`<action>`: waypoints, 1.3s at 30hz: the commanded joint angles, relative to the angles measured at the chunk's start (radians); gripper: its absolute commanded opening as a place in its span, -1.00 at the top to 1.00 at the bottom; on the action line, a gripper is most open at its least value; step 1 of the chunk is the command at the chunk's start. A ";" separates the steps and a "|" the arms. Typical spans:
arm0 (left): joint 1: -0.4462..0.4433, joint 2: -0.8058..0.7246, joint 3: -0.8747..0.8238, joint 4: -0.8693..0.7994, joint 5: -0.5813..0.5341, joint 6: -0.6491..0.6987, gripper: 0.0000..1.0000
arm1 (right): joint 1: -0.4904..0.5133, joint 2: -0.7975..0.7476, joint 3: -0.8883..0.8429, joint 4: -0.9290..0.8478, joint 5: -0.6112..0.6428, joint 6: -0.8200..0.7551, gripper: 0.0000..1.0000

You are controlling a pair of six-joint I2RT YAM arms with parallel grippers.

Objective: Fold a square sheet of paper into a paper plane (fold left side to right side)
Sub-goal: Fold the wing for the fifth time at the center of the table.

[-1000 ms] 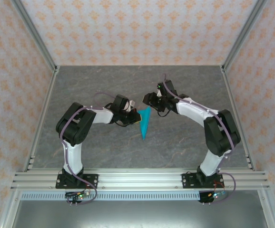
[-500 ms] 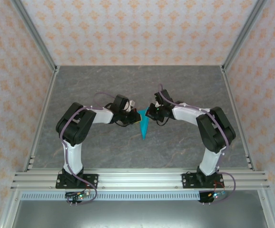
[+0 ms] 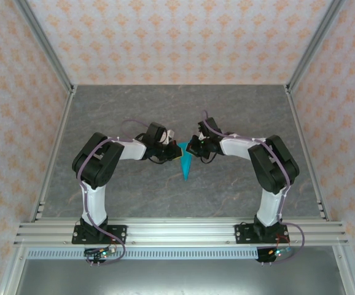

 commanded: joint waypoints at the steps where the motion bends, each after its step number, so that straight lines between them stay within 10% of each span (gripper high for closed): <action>1: -0.004 0.000 -0.012 -0.086 -0.066 0.038 1.00 | 0.007 0.025 -0.008 0.015 0.003 -0.010 1.00; 19: -0.004 -0.035 -0.028 -0.109 -0.084 0.051 0.98 | 0.007 0.050 -0.071 -0.022 0.049 -0.033 1.00; 32: -0.004 -0.204 -0.027 -0.215 -0.167 0.087 0.42 | 0.007 0.052 -0.141 -0.049 0.112 -0.040 1.00; 39: -0.035 -0.310 -0.141 -0.043 -0.023 -0.008 0.54 | 0.008 0.052 -0.141 -0.035 0.104 -0.038 1.00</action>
